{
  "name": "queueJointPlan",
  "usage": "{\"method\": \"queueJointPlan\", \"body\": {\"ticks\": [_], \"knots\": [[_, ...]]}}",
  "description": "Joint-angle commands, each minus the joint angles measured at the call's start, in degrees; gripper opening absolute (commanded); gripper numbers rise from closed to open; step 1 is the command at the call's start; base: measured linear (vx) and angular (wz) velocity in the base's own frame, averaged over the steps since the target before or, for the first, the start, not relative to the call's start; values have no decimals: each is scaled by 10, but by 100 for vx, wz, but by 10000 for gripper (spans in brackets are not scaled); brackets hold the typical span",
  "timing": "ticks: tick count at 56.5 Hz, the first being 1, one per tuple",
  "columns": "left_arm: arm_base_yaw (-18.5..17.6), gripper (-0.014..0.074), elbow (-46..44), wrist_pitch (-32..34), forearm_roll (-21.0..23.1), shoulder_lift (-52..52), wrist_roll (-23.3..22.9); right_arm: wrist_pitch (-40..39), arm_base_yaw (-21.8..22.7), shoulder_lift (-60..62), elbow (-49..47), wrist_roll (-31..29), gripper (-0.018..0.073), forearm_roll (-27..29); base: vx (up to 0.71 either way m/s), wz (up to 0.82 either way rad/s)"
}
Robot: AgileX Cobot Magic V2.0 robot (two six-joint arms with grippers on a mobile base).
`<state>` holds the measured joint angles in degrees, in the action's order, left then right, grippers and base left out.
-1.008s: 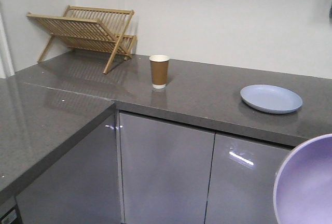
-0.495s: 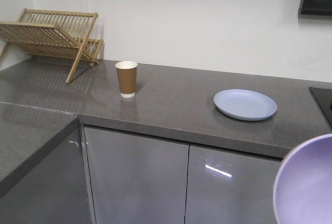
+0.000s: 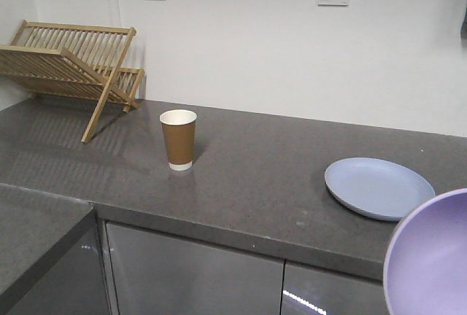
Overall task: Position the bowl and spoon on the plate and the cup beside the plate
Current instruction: 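Drive the base holding spoon and bowl to the counter with the blue plate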
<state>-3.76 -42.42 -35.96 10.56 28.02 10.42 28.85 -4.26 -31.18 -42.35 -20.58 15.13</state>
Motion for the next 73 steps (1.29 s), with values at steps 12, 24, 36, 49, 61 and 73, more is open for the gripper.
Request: {"method": "queueJointPlan", "body": {"ticks": [12,24,36,49,61,73], "knots": [[0,0,-13,48,10,3,-5,-52,0,-1,-16,-3,-9,2,45,-7],[0,0,-13,47,10,3,-5,-52,0,-1,-16,-3,-9,2,43,-17],[0,0,-13,47,10,3,-5,-52,0,-1,-16,-3,-9,2,39,-30],[0,0,-13,47,10,3,-5,-52,0,-1,-16,-3,-9,2,32,-39],[0,0,-13,47,10,3,-5,-51,0,-1,-16,-3,-9,2,24,-27],[0,0,-13,47,10,3,-5,-51,0,-1,-16,-3,-9,2,13,-5]]}}
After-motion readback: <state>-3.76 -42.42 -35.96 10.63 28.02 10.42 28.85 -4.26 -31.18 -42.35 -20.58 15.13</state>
